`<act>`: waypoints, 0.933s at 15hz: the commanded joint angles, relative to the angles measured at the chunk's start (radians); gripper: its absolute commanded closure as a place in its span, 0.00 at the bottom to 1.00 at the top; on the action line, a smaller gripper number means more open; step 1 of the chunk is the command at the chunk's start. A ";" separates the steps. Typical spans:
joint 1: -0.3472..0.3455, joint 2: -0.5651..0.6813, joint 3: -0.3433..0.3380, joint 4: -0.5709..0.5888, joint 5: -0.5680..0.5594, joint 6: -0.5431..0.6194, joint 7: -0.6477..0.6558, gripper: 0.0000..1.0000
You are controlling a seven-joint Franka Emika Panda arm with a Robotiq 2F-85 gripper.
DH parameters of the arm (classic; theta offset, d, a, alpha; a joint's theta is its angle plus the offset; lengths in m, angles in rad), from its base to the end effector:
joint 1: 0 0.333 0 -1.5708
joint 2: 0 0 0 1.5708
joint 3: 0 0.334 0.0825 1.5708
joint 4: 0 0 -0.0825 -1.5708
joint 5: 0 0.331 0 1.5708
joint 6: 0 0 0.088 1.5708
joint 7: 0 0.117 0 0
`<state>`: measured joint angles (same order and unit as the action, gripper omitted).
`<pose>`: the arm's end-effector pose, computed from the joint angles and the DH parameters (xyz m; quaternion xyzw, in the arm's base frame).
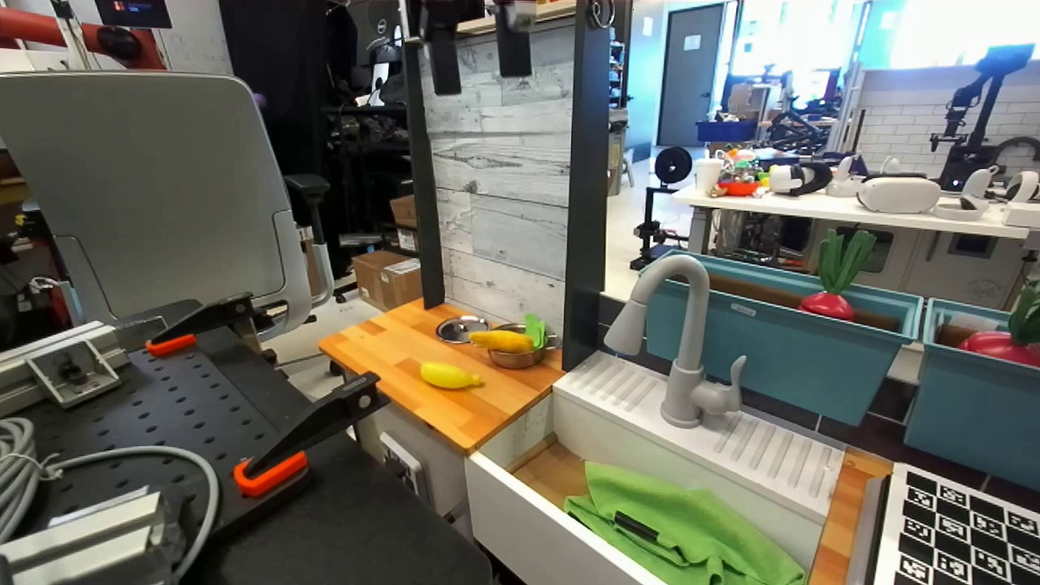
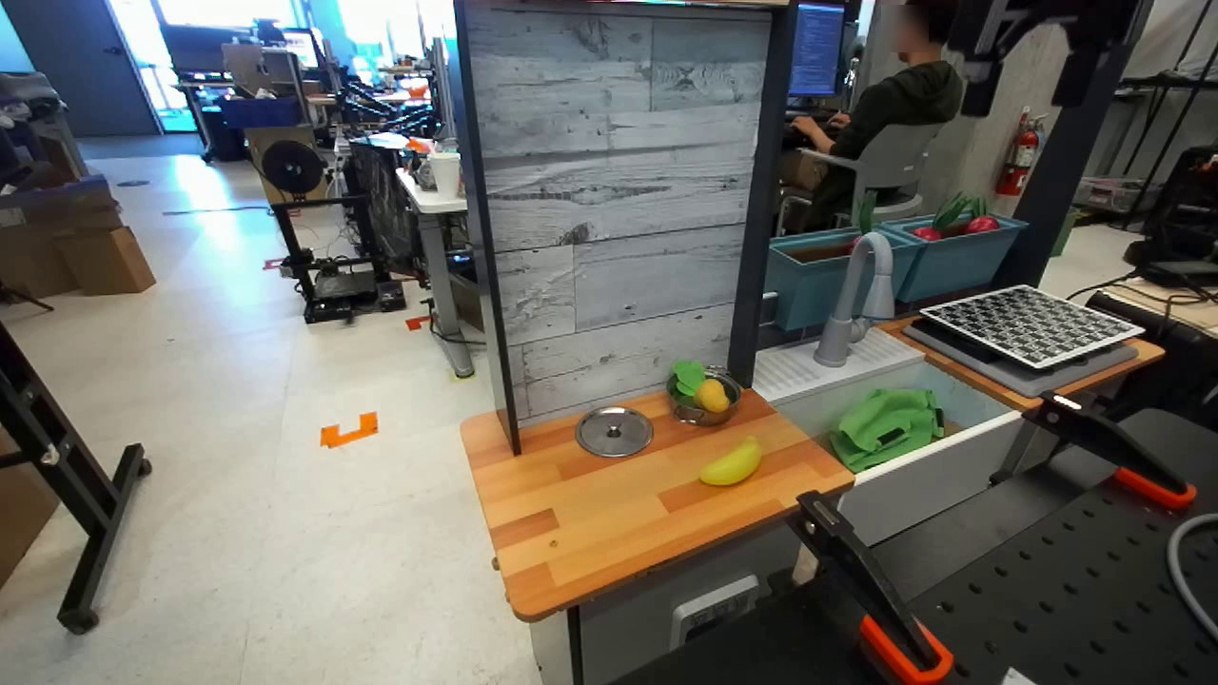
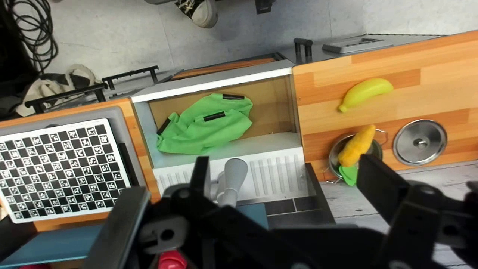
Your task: Turn the faucet to the left
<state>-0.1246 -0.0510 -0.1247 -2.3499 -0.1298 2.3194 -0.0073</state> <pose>0.4428 -0.1165 0.3969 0.9960 -0.0771 0.0044 0.0457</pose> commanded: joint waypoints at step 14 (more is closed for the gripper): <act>-0.064 0.683 -0.003 0.475 0.227 0.156 0.049 0.00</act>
<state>-0.1652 0.5408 -0.1451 -1.9640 0.0645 2.4579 0.0207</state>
